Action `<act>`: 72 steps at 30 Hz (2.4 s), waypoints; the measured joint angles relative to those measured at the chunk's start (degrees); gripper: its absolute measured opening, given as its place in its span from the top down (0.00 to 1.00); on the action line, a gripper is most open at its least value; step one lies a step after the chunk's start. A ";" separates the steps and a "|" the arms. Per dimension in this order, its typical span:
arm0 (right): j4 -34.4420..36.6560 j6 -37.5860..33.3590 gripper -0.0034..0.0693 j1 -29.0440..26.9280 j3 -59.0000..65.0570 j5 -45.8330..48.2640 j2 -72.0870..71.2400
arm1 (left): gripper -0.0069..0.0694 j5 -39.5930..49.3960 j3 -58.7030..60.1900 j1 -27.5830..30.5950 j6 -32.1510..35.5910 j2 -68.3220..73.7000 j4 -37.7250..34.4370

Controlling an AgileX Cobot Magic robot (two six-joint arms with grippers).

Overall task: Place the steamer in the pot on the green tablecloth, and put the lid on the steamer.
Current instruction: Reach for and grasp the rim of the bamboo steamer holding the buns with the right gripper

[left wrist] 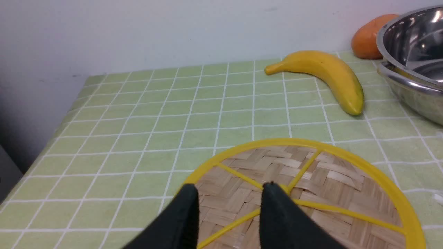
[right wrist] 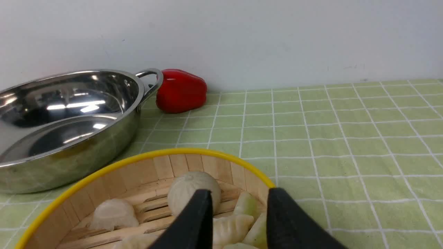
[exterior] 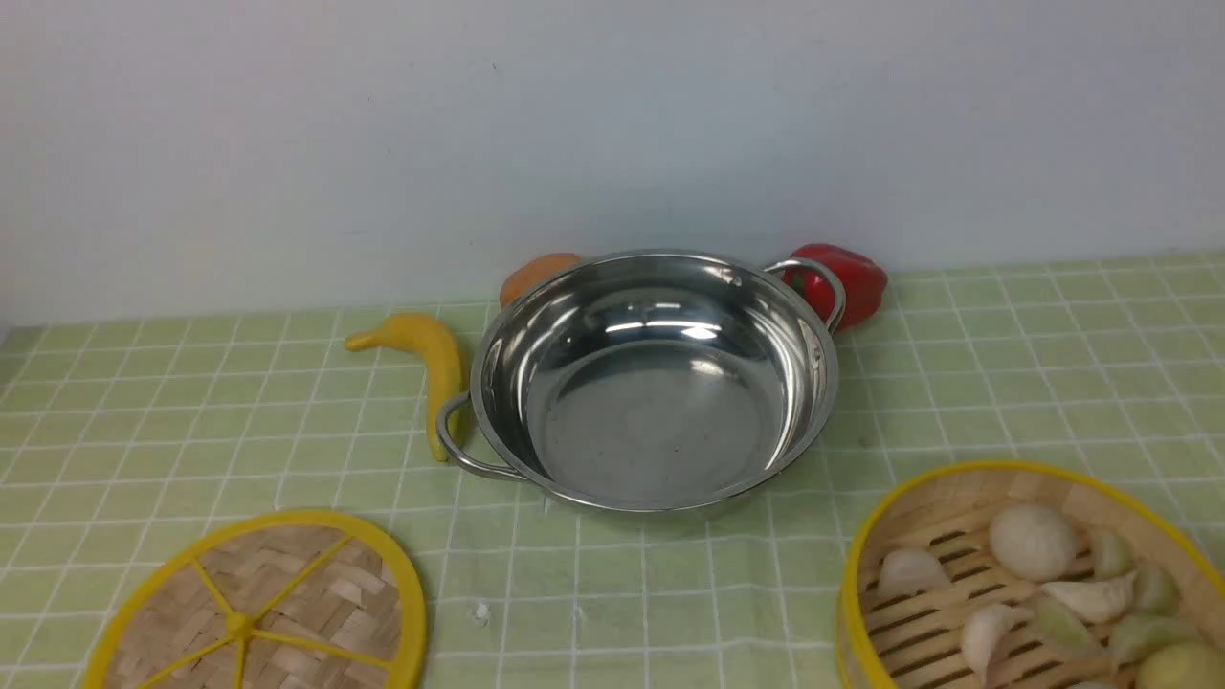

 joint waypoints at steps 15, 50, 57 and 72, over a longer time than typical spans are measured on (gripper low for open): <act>0.00 0.00 0.62 0.00 0.00 0.00 0.00 | 0.59 0.00 0.00 0.00 0.00 0.00 0.00; 17.22 -0.09 0.62 0.00 -39.30 21.86 3.42 | 0.59 0.00 0.00 0.00 0.00 0.00 0.00; 26.42 -4.93 0.62 0.00 -39.45 24.61 4.89 | 0.59 0.00 0.00 0.00 0.00 0.00 0.06; 41.57 -44.37 0.62 0.00 -42.57 45.40 37.11 | 0.59 -0.05 0.00 0.00 0.00 0.00 0.10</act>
